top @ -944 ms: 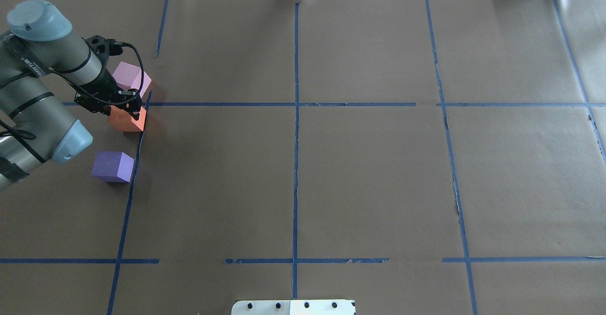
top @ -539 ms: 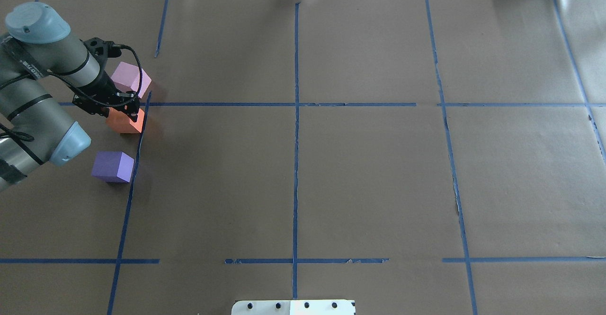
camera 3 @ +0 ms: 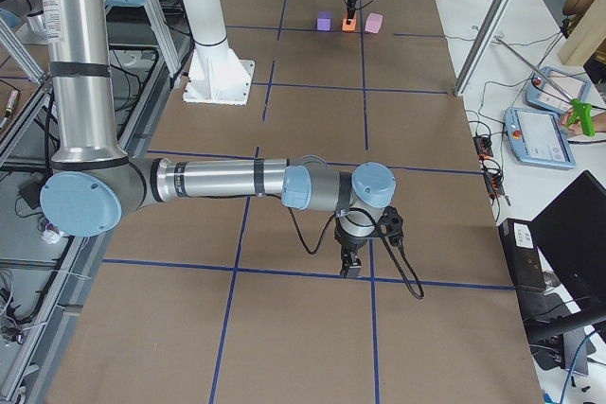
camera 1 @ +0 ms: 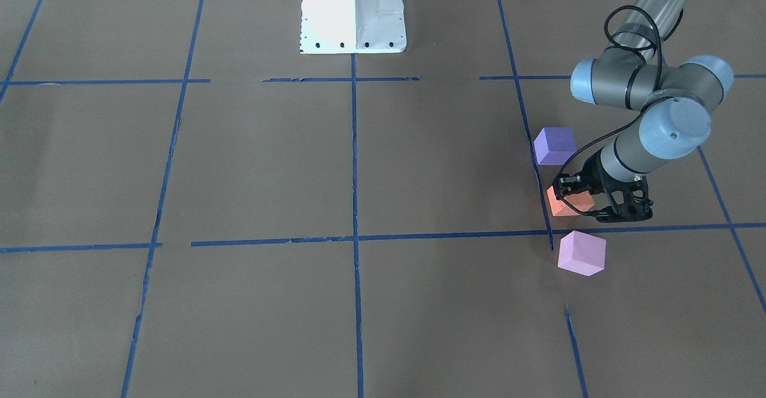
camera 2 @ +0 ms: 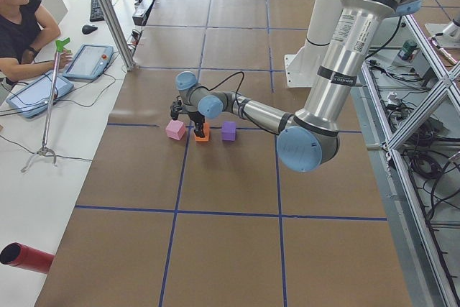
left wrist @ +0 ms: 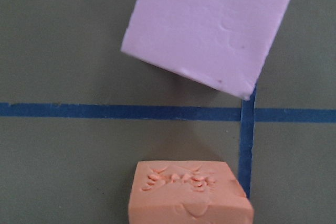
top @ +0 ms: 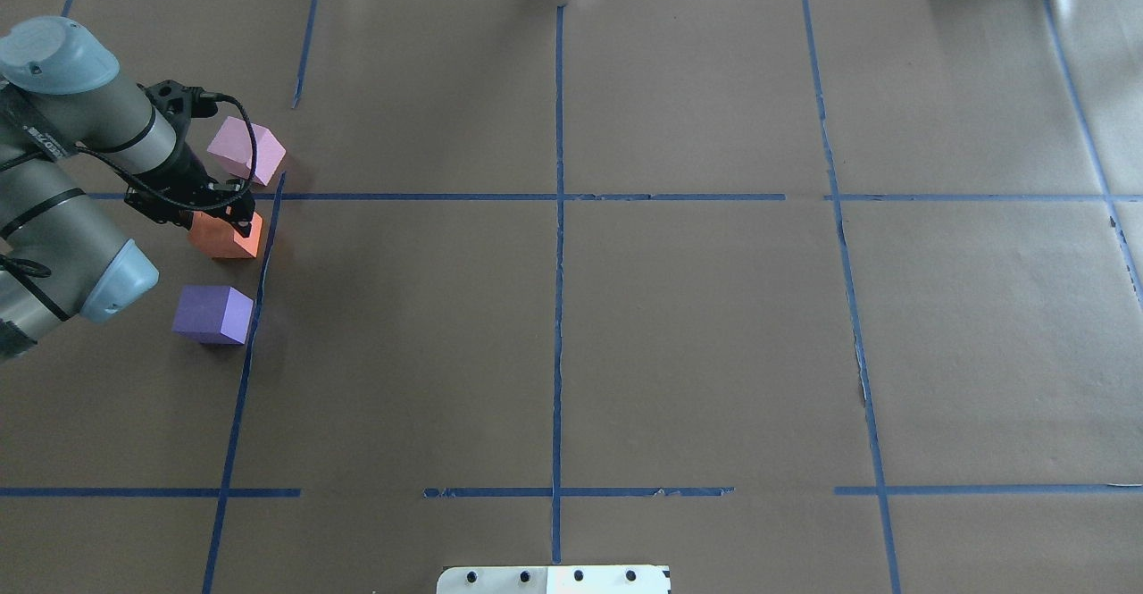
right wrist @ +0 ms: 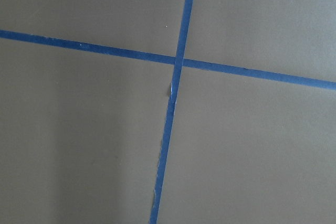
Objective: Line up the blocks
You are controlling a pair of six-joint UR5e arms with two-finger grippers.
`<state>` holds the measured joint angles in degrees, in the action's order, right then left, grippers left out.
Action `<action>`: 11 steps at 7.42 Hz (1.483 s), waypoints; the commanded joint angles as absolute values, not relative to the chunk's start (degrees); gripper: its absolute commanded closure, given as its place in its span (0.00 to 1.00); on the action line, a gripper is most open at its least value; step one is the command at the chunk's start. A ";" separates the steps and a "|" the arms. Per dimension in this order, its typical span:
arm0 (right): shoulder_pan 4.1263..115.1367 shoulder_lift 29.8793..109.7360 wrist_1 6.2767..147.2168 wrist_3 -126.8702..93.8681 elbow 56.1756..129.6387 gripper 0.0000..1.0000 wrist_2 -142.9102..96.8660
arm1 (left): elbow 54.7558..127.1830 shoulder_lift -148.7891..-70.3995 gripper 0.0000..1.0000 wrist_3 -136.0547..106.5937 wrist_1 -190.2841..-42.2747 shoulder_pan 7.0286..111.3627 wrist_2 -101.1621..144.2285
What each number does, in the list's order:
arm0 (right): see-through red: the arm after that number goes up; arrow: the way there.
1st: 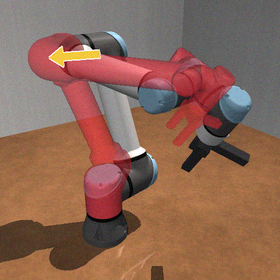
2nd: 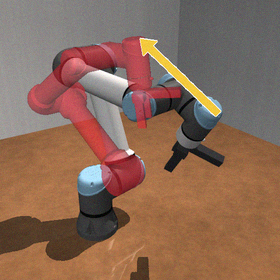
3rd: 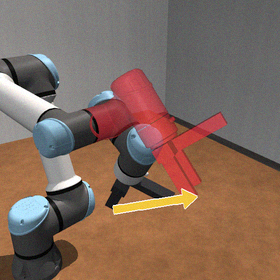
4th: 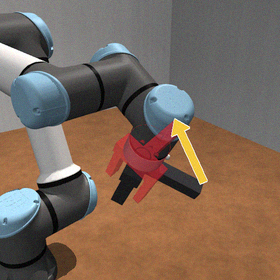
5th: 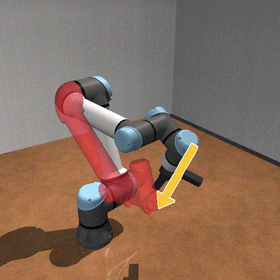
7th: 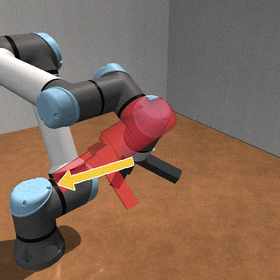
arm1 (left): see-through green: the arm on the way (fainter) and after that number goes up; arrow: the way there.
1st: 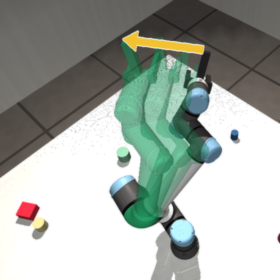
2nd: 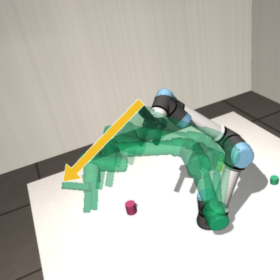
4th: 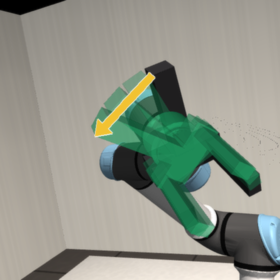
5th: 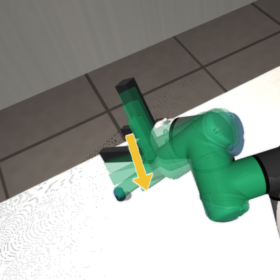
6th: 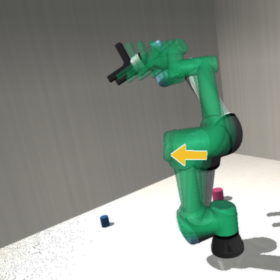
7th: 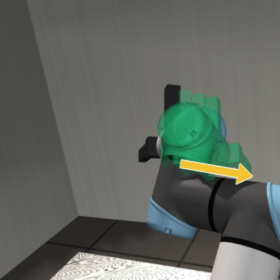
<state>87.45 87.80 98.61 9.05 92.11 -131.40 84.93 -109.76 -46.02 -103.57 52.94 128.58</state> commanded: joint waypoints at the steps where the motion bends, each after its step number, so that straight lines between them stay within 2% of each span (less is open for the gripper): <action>1: 87.36 87.80 98.61 9.05 92.11 0.00 -131.40 | 84.90 -109.78 0.00 -46.14 -103.71 52.91 128.58; 4: 87.45 87.80 98.61 9.05 92.11 0.00 -131.40 | 86.39 -109.95 0.00 -45.88 -103.10 54.74 128.67; 7: 87.45 87.80 98.61 9.05 92.11 0.00 -131.40 | 96.64 -107.67 0.00 -38.18 -94.97 61.42 128.76; 10: 87.45 87.80 98.61 9.05 92.11 0.00 -131.40 | 99.23 -106.45 0.00 -14.95 -82.39 74.22 128.76; 11: 87.45 87.80 98.61 9.05 92.11 0.00 -131.40 | 99.14 -102.61 0.00 -5.63 -82.09 80.10 128.85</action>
